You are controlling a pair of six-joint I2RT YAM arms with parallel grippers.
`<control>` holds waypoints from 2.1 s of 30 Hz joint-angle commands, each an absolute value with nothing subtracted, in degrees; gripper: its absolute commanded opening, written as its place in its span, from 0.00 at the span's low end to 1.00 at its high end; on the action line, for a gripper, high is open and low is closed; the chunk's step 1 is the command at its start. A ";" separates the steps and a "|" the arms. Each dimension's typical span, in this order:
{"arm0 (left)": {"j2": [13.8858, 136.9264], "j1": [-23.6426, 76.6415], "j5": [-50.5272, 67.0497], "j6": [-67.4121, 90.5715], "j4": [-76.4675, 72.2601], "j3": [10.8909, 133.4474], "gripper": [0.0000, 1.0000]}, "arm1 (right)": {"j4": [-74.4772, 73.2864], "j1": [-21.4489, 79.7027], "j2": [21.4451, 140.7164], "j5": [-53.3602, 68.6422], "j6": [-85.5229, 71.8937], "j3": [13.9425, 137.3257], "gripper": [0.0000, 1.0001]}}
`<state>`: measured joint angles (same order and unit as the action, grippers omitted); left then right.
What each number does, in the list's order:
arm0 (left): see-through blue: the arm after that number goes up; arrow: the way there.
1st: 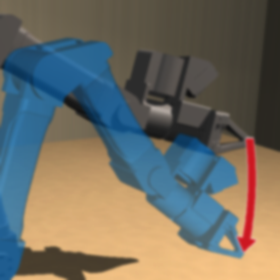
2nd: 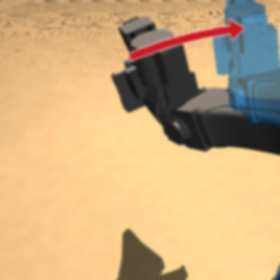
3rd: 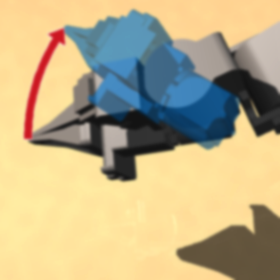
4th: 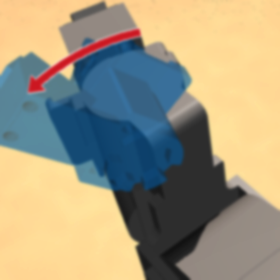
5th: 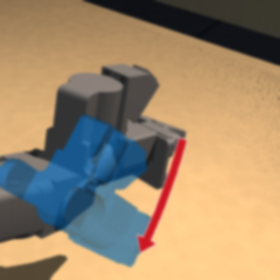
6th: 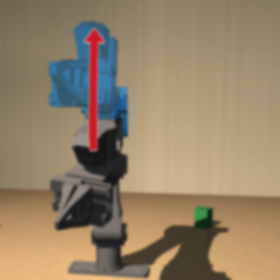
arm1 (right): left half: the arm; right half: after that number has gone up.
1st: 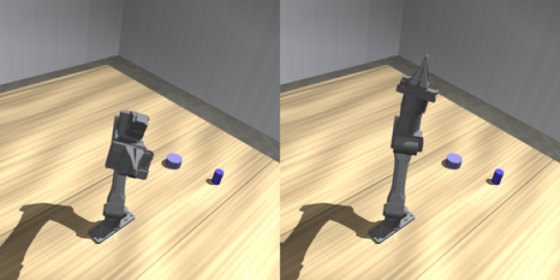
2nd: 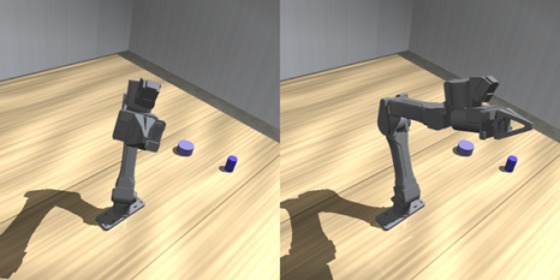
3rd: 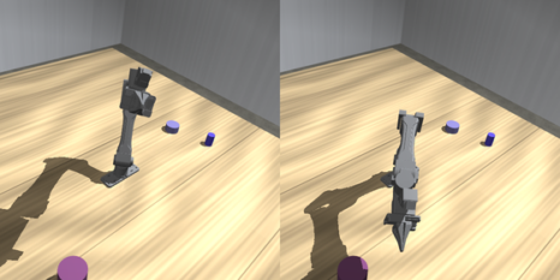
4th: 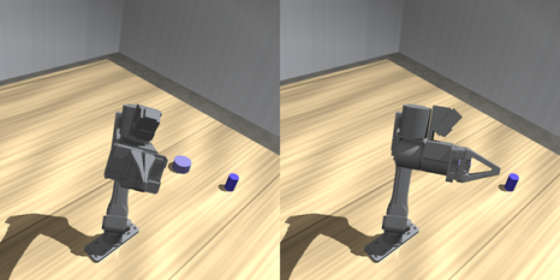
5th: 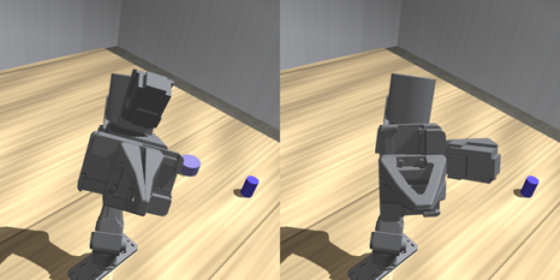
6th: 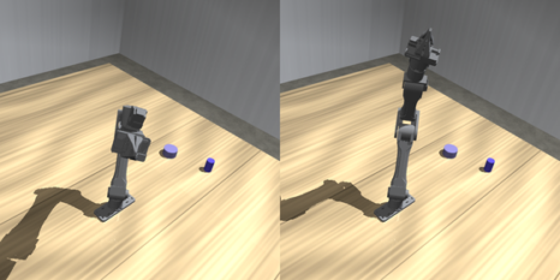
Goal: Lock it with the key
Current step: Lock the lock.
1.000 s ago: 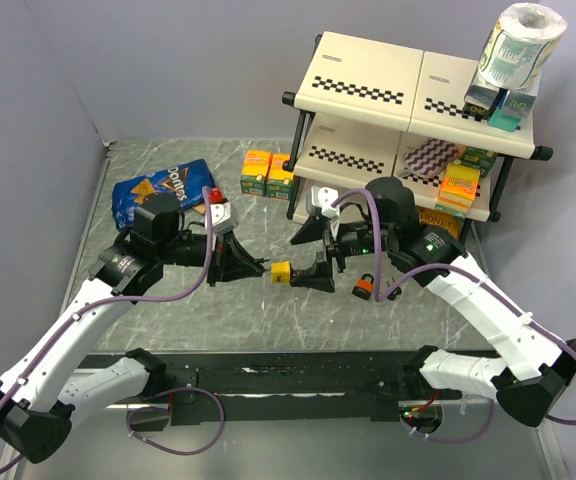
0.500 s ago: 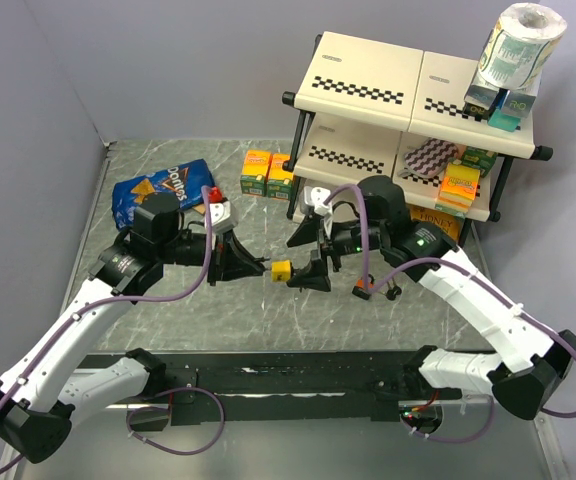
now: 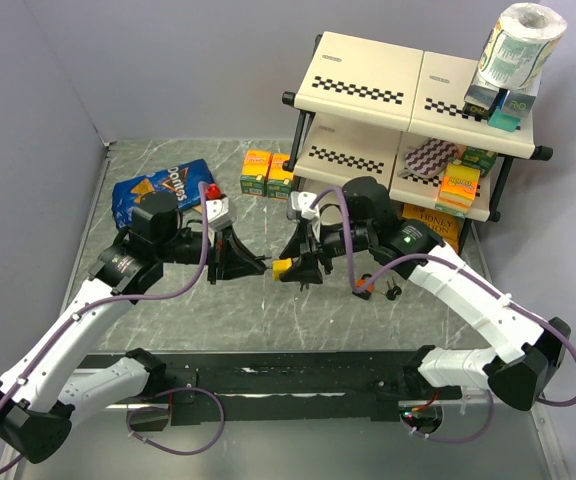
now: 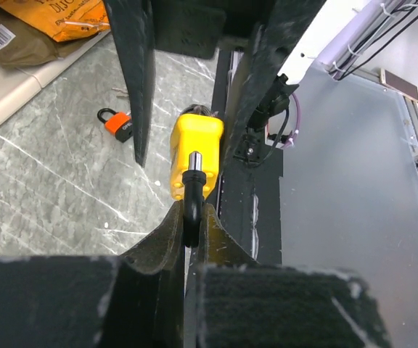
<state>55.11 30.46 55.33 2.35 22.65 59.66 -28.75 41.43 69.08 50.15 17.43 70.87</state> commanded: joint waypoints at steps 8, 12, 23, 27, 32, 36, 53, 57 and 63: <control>51.68 30.59 57.04 -9.65 25.21 60.99 0.39 | -27.68 42.54 69.35 50.10 18.11 74.53 0.00; 50.89 30.59 56.95 -12.83 28.57 62.40 0.51 | -27.86 42.45 68.56 49.92 18.11 74.71 0.00; 49.66 32.96 59.76 -12.03 25.74 61.87 0.52 | -28.65 42.45 68.82 50.71 17.14 75.32 0.00; 49.40 36.63 58.11 -22.54 33.03 61.26 0.46 | -27.69 41.58 69.17 51.24 14.69 75.85 0.00; 47.46 40.08 47.39 -33.74 39.20 58.37 0.36 | -27.33 40.69 69.35 53.70 12.66 76.38 0.00; 45.36 40.08 43.16 -33.06 39.03 58.10 0.42 | -27.77 40.69 68.64 53.53 13.18 76.11 0.00; 50.01 39.90 53.51 -0.44 24.17 60.73 0.60 | -31.73 43.42 66.71 50.72 23.20 77.43 0.00; 50.36 39.90 53.79 -0.35 24.52 59.68 0.34 | -31.91 44.47 66.18 49.31 25.22 76.73 0.00; 50.62 39.90 51.42 -1.49 24.70 59.24 0.11 | -32.08 45.26 66.44 49.66 25.75 77.34 0.00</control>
<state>50.54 39.53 49.04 -2.07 27.24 58.17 -34.46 44.71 67.40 50.52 23.59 74.11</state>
